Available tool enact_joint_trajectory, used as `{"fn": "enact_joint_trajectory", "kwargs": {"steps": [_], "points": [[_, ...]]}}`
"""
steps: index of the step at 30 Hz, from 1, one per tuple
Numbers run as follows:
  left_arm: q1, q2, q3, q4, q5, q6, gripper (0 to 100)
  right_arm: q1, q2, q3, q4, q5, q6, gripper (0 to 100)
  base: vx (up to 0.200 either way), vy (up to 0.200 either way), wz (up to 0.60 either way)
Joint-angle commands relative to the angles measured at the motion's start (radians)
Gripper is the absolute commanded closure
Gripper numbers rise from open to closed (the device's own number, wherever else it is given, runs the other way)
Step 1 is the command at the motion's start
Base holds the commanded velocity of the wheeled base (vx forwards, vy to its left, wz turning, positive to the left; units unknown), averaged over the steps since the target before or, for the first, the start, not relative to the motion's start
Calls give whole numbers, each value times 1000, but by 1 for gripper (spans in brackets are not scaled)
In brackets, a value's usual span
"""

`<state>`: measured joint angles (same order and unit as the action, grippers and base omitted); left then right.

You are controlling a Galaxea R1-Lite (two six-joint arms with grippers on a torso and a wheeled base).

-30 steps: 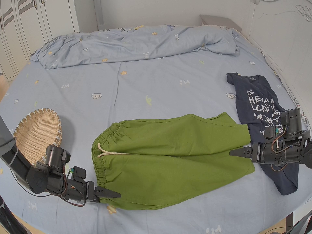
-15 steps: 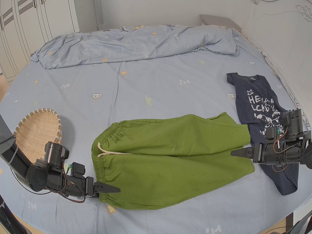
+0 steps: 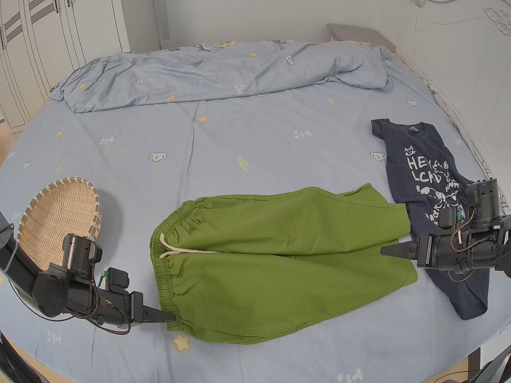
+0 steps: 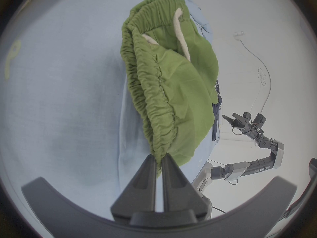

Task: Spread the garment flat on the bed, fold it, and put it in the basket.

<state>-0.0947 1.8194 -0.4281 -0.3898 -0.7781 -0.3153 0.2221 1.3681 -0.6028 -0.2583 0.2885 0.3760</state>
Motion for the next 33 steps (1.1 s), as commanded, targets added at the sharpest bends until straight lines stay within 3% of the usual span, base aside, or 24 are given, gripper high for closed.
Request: {"fn": "enact_joint_trajectory", "kwargs": {"steps": [1, 5, 6, 12, 16, 21, 24, 33], "points": [[39, -78, 40, 0, -4, 2, 100, -14, -21, 1, 4, 6, 3, 0, 0, 0, 0], [66, -103, 55, 0, -10, 12, 100, -23, -29, 6, 8, 17, 6, 0, 0, 0, 0], [116, -137, 89, 2, -10, 42, 100, -61, -27, 18, 28, 74, 8, 0, 0, 0, 0], [201, -129, 98, 8, -10, 101, 100, -187, 14, 57, 62, 212, -3, 0, 0, 0, 0], [202, -120, 95, 6, -9, 102, 100, -239, 77, 67, 62, 278, -5, 0, 0, 0, 0], [201, -118, 95, 6, -9, 104, 100, -248, 158, 77, 60, 317, -40, 0, 0, 0, 0], [196, -111, 92, 5, -9, 104, 100, -267, 190, 75, 57, 376, -65, 0, 0, 0, 0], [187, -98, 88, 2, -7, 104, 100, -299, 243, 78, 57, 411, -147, 0, 0, 0, 0]]}}
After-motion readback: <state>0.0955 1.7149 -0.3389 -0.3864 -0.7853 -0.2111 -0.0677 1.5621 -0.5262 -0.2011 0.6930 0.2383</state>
